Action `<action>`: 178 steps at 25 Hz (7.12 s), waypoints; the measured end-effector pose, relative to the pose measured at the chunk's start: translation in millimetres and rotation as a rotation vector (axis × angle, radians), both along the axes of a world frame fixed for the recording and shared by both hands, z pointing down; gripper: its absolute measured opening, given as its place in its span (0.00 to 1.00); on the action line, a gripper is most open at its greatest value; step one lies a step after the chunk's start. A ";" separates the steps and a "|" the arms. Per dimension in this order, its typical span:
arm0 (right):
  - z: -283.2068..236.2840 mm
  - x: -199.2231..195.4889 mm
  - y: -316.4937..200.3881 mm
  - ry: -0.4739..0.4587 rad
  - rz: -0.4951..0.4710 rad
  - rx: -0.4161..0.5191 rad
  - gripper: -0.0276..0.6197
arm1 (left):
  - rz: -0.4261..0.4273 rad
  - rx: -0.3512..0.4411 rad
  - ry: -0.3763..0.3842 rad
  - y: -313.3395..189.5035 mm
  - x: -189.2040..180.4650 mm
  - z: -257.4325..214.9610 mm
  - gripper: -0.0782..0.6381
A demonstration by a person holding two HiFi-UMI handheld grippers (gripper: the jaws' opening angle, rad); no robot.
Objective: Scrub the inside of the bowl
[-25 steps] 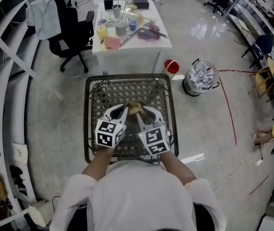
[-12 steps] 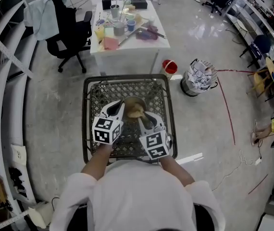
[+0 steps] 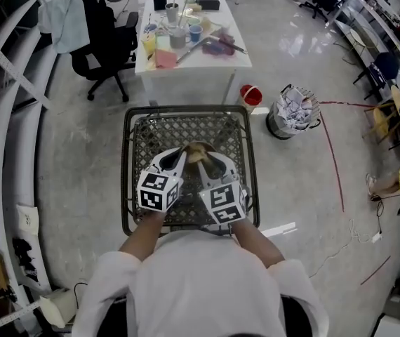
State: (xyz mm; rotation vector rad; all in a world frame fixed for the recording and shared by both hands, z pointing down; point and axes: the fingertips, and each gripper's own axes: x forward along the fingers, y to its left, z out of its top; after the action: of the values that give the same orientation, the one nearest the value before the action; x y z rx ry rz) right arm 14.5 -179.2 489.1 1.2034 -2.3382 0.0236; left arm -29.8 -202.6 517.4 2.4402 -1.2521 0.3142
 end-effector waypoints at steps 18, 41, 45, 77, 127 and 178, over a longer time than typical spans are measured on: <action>24.0 -2.6 31.0 -0.008 -0.015 -0.076 0.18 | -0.017 0.002 -0.001 -5.1 -5.5 1.8 0.17; 15.6 15.0 19.2 -0.097 0.042 -0.054 0.18 | -0.029 -0.054 0.013 -13.1 -17.4 20.2 0.17; 12.0 14.7 16.2 -0.116 0.042 -0.036 0.18 | -0.037 -0.065 0.011 -12.8 -20.2 25.0 0.17; 45.4 26.4 7.5 -0.121 0.078 -0.135 0.18 | -0.092 -0.404 -0.026 -15.5 -33.7 162.8 0.17; 90.7 44.0 16.8 -0.083 0.095 -0.263 0.18 | -0.223 -0.693 0.069 -38.8 -34.5 274.1 0.17; 39.8 27.2 0.3 -0.158 0.052 -0.113 0.18 | -0.107 -0.153 0.189 -21.2 -46.8 64.1 0.18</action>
State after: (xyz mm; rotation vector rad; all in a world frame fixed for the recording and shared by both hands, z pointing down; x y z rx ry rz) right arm 41.7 -178.9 528.9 1.2453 -2.4034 0.2747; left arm -76.6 -223.8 581.5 2.2083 -1.2229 0.1406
